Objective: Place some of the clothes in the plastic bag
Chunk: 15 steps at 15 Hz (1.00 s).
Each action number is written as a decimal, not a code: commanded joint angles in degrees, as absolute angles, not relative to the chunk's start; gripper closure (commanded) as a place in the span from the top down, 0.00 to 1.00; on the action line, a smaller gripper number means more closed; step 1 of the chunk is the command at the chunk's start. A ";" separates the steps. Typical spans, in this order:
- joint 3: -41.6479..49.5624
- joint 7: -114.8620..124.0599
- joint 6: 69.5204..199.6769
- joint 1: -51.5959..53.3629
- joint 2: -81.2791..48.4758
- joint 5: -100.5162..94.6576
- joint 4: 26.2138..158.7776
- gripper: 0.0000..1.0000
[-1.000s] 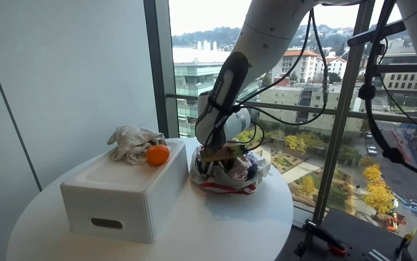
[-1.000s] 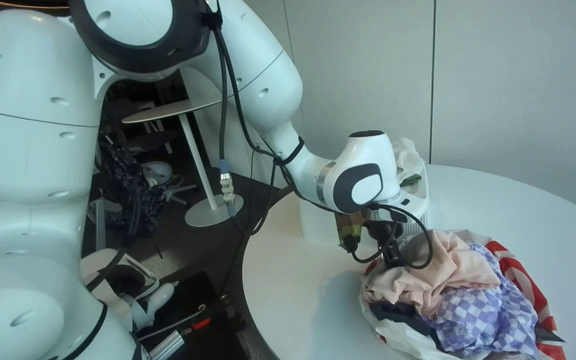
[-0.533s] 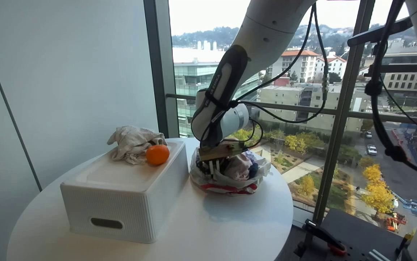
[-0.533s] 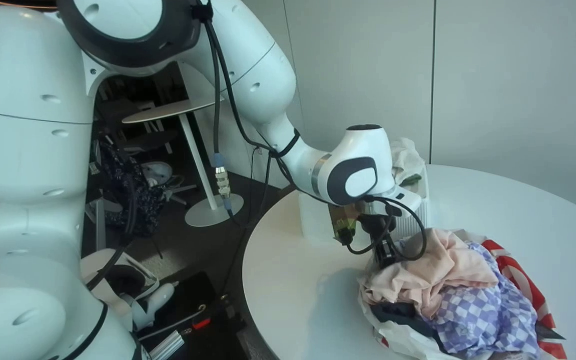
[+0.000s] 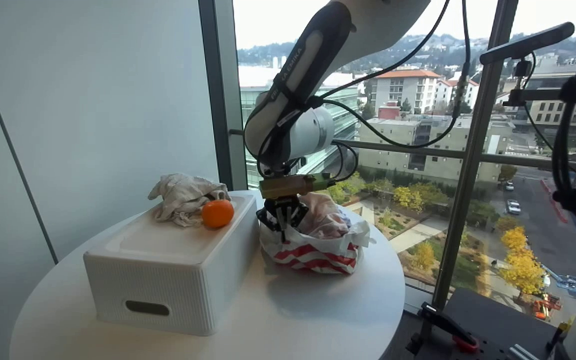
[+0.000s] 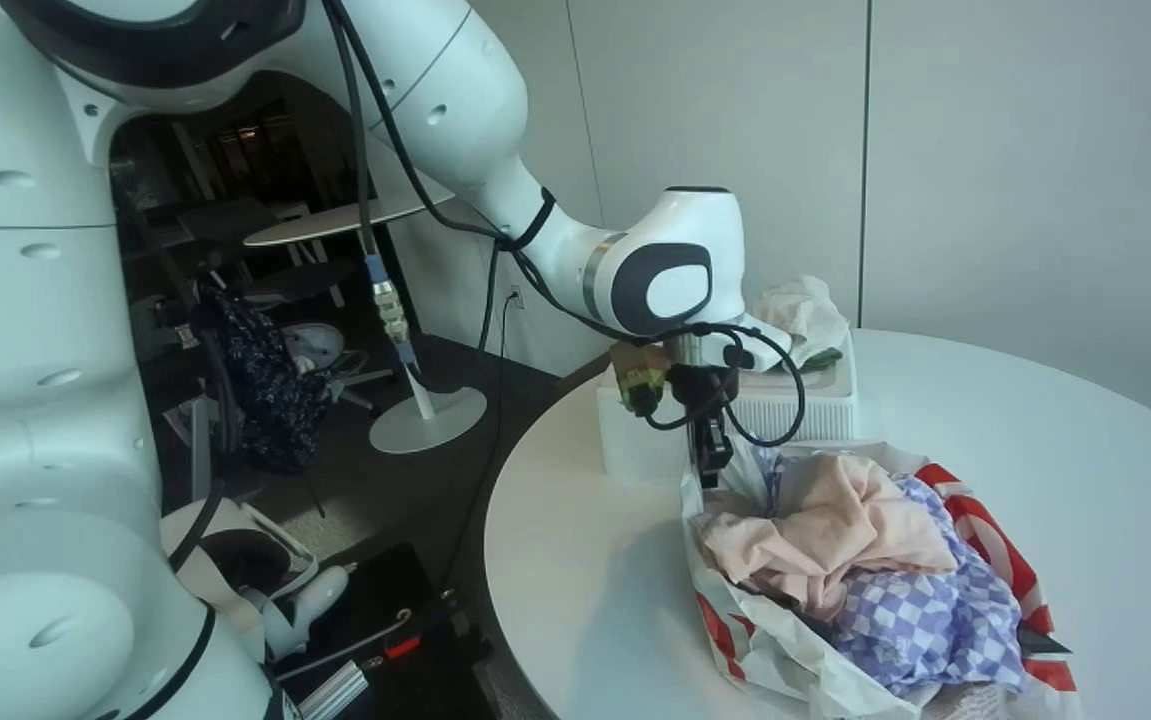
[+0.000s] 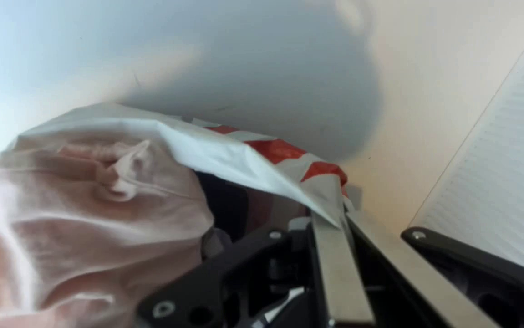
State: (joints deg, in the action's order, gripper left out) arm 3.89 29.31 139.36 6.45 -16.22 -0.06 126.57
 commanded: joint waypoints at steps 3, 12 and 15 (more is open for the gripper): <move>1.38 28.12 131.52 6.38 -5.02 0.00 128.02 0.03; -1.04 21.33 112.39 5.30 -4.70 0.08 126.87 0.03; -0.88 17.15 109.15 4.89 -6.00 0.86 127.63 0.03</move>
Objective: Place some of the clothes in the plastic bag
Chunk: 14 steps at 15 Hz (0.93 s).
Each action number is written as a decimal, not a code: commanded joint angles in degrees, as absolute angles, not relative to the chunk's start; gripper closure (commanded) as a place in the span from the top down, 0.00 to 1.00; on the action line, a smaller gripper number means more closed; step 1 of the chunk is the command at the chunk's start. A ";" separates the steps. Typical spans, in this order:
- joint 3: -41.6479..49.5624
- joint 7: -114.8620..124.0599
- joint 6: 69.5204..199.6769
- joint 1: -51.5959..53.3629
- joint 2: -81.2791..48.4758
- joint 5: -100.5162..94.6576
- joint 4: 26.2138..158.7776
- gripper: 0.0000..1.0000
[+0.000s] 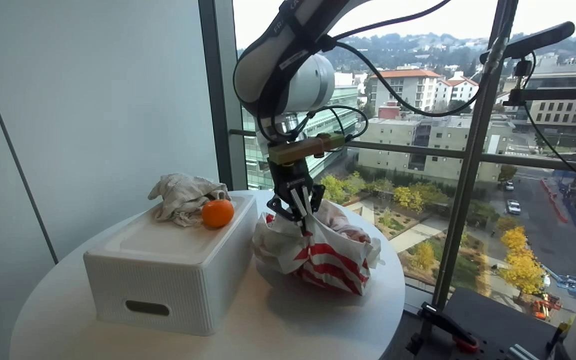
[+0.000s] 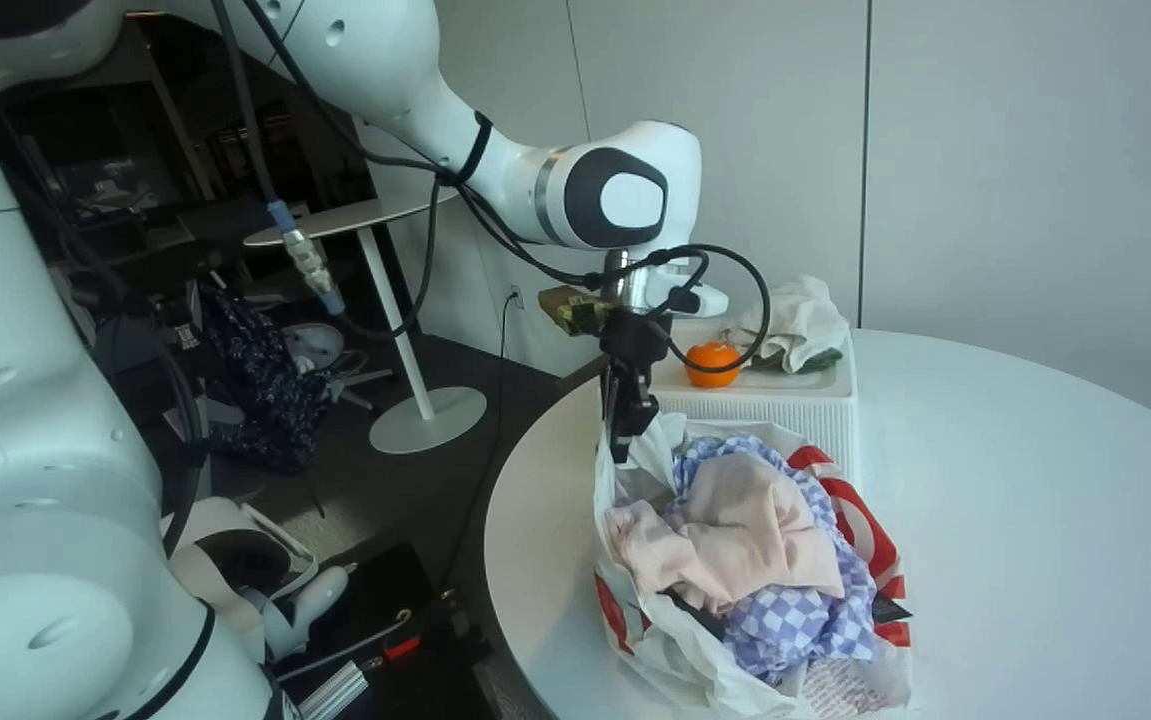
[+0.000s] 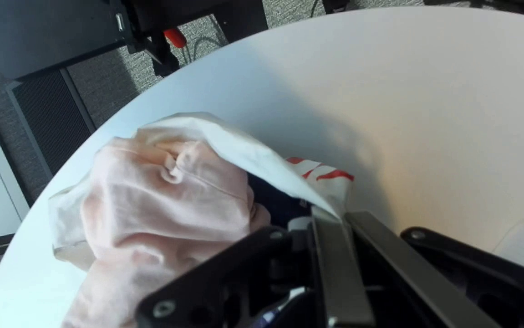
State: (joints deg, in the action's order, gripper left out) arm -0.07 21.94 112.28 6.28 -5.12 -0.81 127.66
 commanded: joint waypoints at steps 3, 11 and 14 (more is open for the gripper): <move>-0.66 13.68 110.63 4.16 -7.02 2.20 129.56 0.01; -2.79 11.68 128.28 5.86 -3.64 -8.37 142.61 0.03; -3.44 10.82 133.09 5.83 -3.49 -8.79 145.00 0.03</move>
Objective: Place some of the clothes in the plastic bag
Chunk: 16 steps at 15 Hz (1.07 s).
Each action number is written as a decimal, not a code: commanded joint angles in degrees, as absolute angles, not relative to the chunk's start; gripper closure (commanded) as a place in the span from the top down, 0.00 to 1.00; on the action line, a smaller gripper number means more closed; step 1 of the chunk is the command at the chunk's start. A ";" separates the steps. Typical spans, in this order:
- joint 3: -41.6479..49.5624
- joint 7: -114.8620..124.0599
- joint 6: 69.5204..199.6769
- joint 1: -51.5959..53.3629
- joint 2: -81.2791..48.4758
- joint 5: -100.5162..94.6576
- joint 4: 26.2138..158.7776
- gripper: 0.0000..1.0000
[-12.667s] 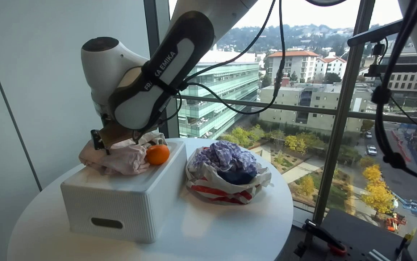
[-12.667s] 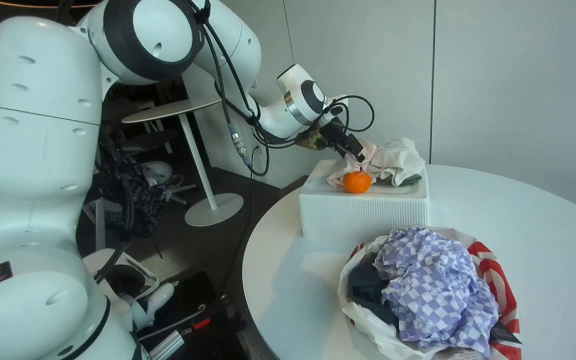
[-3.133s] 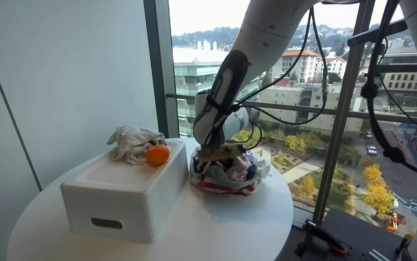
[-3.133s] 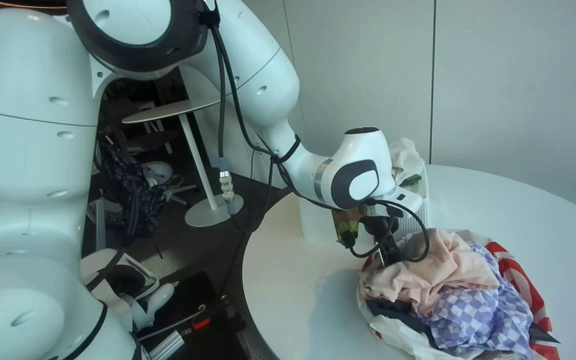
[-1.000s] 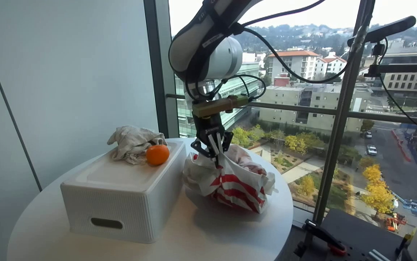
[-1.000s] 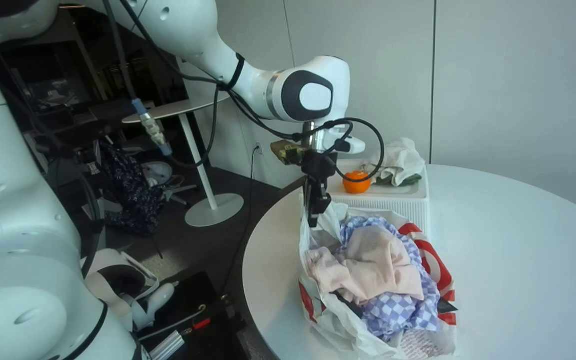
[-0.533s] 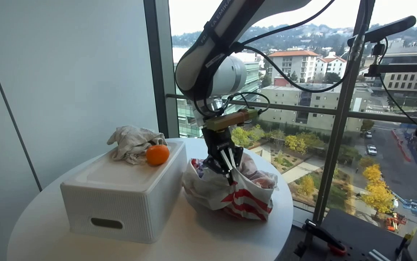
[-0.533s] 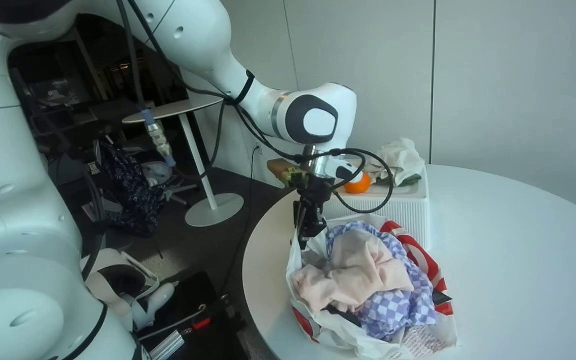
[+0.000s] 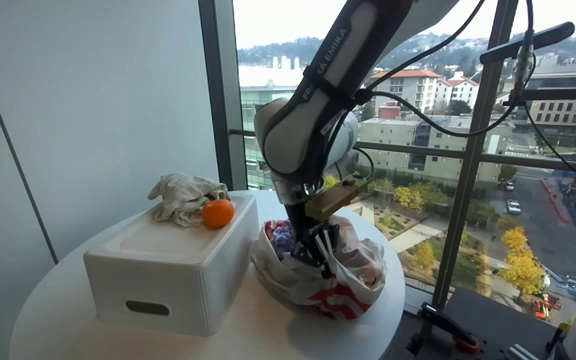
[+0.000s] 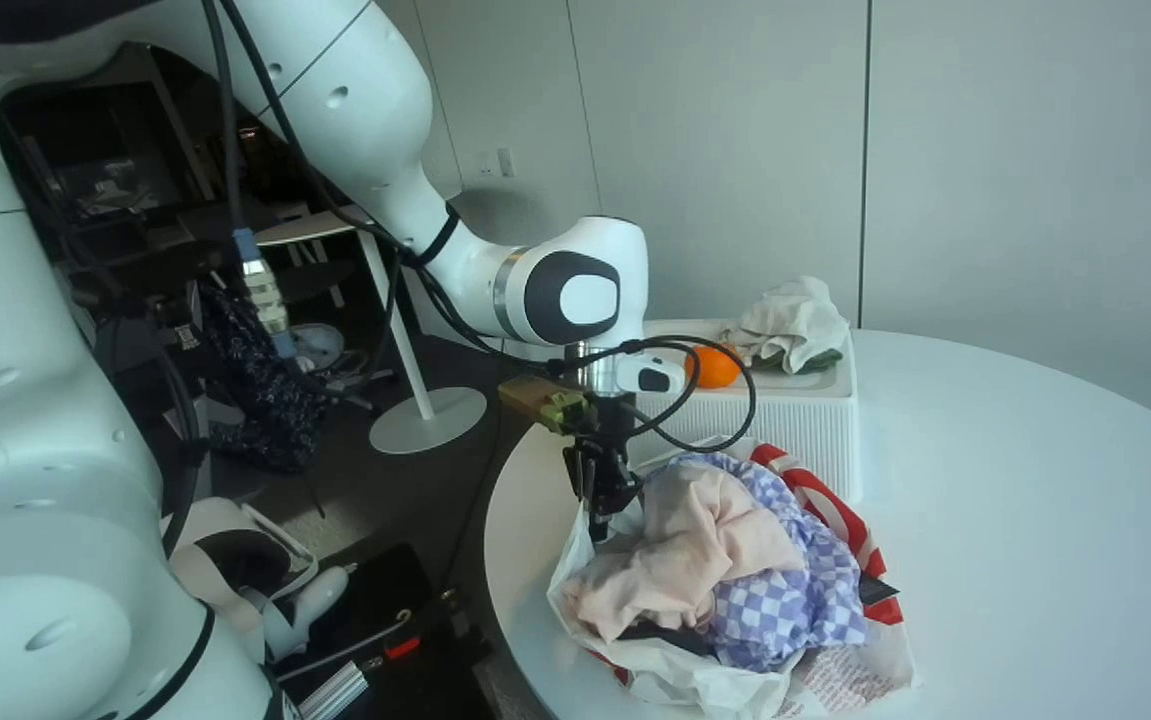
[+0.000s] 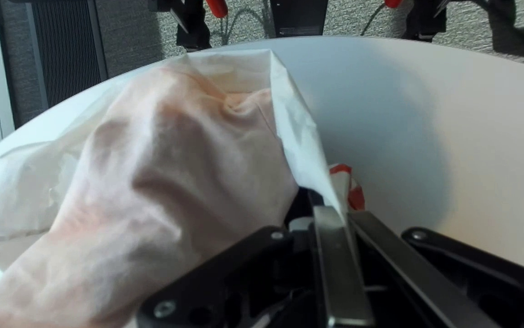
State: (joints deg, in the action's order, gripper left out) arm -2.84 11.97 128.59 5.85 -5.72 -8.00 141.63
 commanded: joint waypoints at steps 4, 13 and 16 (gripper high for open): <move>-4.82 7.24 127.01 5.47 -0.92 1.97 143.61 0.44; -8.06 15.04 125.80 6.68 10.07 1.30 141.81 1.00; -10.20 22.87 128.09 5.98 13.43 -5.53 141.32 1.00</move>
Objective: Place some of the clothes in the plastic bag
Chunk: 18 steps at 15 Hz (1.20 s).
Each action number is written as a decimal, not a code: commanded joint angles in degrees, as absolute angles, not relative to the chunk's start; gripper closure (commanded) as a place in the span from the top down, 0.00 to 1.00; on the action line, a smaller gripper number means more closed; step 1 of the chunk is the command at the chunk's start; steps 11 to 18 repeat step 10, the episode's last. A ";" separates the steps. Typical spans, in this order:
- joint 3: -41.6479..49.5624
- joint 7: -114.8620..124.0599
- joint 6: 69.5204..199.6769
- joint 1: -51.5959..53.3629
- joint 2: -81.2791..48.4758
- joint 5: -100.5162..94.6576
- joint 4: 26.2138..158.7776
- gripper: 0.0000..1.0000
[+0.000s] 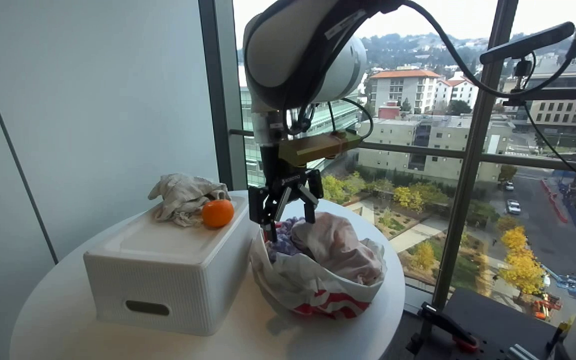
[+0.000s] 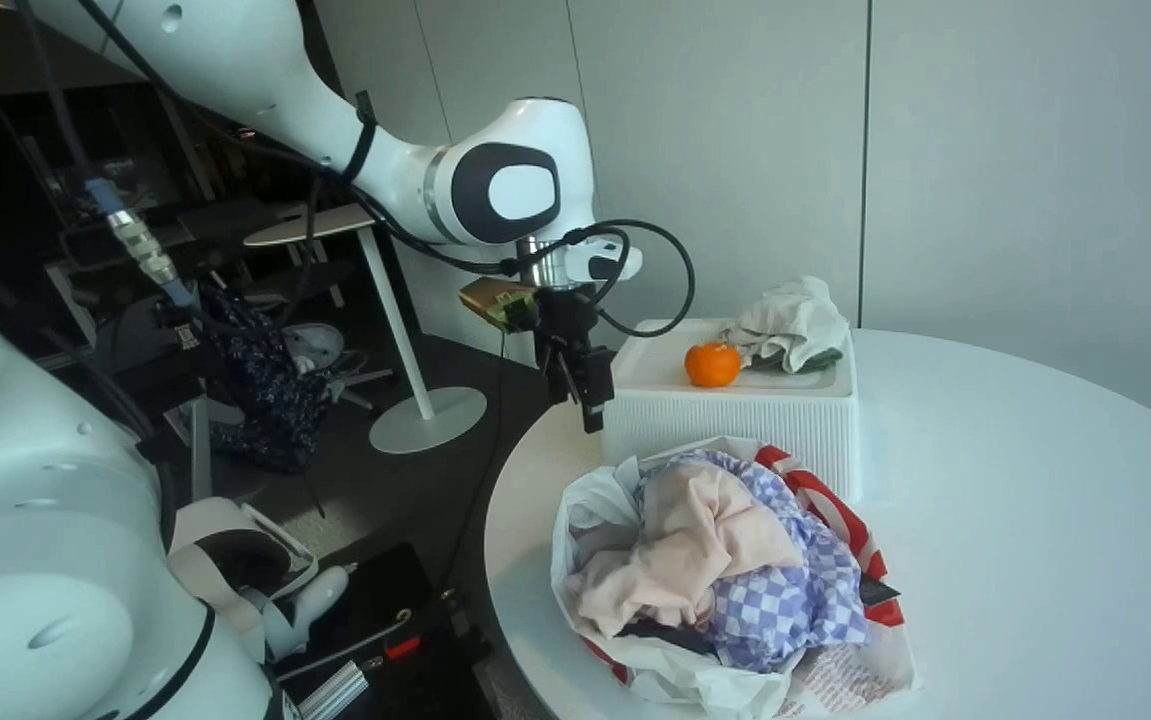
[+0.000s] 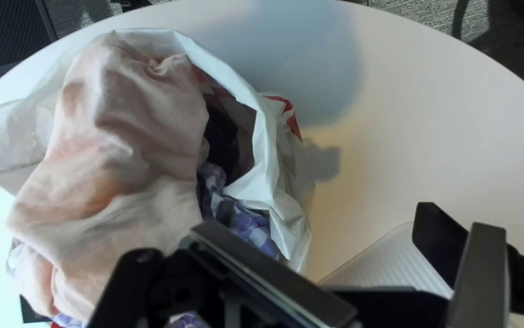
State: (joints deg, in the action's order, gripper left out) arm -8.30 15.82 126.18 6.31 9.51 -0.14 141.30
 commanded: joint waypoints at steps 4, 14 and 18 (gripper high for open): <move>-12.59 35.09 127.37 3.95 16.88 -15.02 140.57 1.00; -12.44 40.90 124.70 2.83 18.62 -15.46 139.98 1.00; -12.44 40.90 124.70 2.83 18.62 -15.46 139.98 1.00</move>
